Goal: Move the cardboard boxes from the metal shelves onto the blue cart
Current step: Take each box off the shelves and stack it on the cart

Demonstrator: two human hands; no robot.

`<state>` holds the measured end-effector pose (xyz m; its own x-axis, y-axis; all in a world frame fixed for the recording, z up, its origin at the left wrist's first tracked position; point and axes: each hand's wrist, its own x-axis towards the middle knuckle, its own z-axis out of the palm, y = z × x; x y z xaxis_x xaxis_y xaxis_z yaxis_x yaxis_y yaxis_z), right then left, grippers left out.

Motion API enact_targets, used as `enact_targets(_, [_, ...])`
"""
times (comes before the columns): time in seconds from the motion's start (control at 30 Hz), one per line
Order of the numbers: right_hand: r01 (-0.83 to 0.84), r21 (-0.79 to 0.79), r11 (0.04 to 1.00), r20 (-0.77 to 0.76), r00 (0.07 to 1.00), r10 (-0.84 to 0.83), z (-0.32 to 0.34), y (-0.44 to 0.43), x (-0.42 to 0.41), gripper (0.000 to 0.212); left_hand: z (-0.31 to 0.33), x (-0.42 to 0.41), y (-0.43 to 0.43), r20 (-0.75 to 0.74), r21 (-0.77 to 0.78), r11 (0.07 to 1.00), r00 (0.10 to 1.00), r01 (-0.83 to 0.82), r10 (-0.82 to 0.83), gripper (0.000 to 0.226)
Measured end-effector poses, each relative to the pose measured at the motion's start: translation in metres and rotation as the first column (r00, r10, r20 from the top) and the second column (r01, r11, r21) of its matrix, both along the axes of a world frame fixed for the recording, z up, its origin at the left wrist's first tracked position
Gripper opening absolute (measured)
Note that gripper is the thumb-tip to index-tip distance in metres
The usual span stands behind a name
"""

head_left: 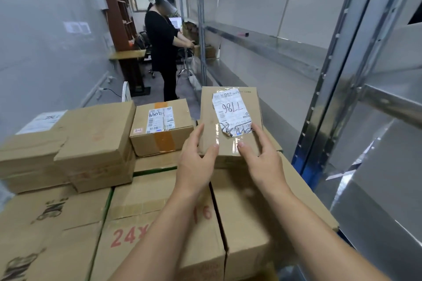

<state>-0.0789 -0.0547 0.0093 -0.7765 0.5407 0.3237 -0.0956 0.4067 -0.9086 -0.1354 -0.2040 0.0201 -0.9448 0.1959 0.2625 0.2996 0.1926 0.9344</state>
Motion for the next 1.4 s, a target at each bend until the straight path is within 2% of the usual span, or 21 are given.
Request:
enact_targets(0.17, [-0.025,-0.015,1.0,0.038,0.999,0.026,-0.005,0.029,-0.029,0.058,0.004,-0.025,0.011,-0.036,-0.015,0.994,0.993,-0.111,0.11,0.055])
enact_targets(0.3, [-0.05,0.008,0.999,0.089,0.995,0.049,-0.007,0.042,-0.051,0.058,0.005,-0.04,0.013,-0.187,-0.079,0.965,0.954,-0.251,0.233,0.046])
enact_targets(0.4, [-0.082,0.002,0.997,0.116,0.99,0.081,-0.006,0.047,-0.066,0.057,0.002,-0.058,0.01,-0.318,-0.18,0.913,0.9,-0.365,0.297,0.047])
enact_targets(0.47, [-0.11,0.003,0.994,0.139,0.984,0.108,-0.003,0.05,-0.075,0.054,0.003,-0.07,0.008,-0.353,-0.291,0.862,0.884,-0.415,0.306,0.053])
enact_targets(0.6, [-0.148,-0.048,0.988,0.184,0.971,0.155,0.003,0.058,-0.091,0.05,0.003,-0.085,0.004,-0.342,-0.48,0.76,0.891,-0.439,0.299,0.05])
enact_targets(0.8, [-0.141,-0.085,0.986,0.203,0.967,0.156,0.001,0.063,-0.107,0.047,-0.003,-0.097,-0.002,-0.316,-0.603,0.67,0.901,-0.434,0.299,0.049])
enact_targets(1.0, [-0.092,-0.059,0.994,0.226,0.969,0.103,-0.002,0.059,-0.114,0.045,-0.009,-0.1,-0.001,-0.307,-0.602,0.677,0.905,-0.424,0.294,0.038])
enact_targets(1.4, [-0.134,-0.068,0.989,0.246,0.958,0.147,0.0,0.052,-0.112,0.053,-0.007,-0.099,-0.004,-0.293,-0.657,0.644,0.92,-0.392,0.261,0.039])
